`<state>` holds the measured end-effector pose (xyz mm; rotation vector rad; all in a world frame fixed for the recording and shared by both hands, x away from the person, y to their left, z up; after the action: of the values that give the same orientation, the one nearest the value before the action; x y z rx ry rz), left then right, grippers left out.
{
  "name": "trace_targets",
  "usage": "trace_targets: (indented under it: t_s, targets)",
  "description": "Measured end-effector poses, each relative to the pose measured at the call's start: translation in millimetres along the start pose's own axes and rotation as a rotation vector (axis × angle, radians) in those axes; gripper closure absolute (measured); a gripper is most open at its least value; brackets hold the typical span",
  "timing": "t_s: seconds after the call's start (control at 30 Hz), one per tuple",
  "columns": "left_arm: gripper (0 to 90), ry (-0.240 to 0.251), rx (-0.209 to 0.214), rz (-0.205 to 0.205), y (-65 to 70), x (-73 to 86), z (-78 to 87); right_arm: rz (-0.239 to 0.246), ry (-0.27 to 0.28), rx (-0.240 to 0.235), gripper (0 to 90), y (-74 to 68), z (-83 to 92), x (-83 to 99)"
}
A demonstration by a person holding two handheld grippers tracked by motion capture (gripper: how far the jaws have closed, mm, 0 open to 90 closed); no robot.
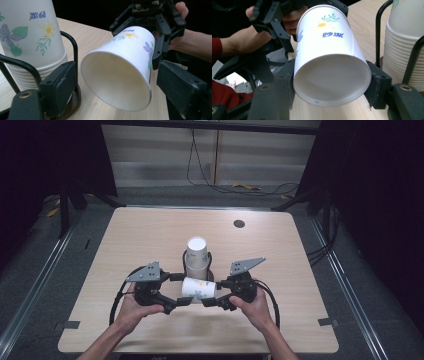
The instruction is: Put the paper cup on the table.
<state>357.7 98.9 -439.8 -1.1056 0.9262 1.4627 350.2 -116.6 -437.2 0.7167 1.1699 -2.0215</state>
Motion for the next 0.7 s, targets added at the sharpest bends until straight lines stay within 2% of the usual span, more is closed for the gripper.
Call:
trace_targets:
  t_s: [0.07, 0.13, 0.37, 0.7]
  targets:
    - [19.7, 0.001, 0.004, 0.007, 0.2, 0.5, -1.0, 0.000, 0.007, -0.008, 36.2, -0.3, 0.7, -0.3]
    - [19.1, 0.000, 0.004, 0.000, -0.2, 0.0, -1.7, 0.000, 0.007, -0.005, 36.2, -0.4, 0.6, -0.2]
    - [18.3, 0.000, -0.002, 0.011, 0.1, -0.1, -4.7, 0.008, 0.022, -0.017, 36.2, -2.3, -0.6, -0.9]
    - [18.9, 0.023, 0.035, 0.013, 0.8, 0.2, -9.5, 0.017, 0.027, -0.026, 36.3, -3.6, 0.2, -1.1]
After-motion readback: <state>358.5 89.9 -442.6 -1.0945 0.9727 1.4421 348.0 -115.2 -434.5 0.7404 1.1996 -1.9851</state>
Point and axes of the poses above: each handheld gripper's, and its own axes: z roughly backward along the jaws, x roughly out of its underside, y roughly to its right, the point moved 4 cm from there along -z, roughly forward along the jaws, and after that the axes turned 11 degrees about -z, right-handed, at the moved point
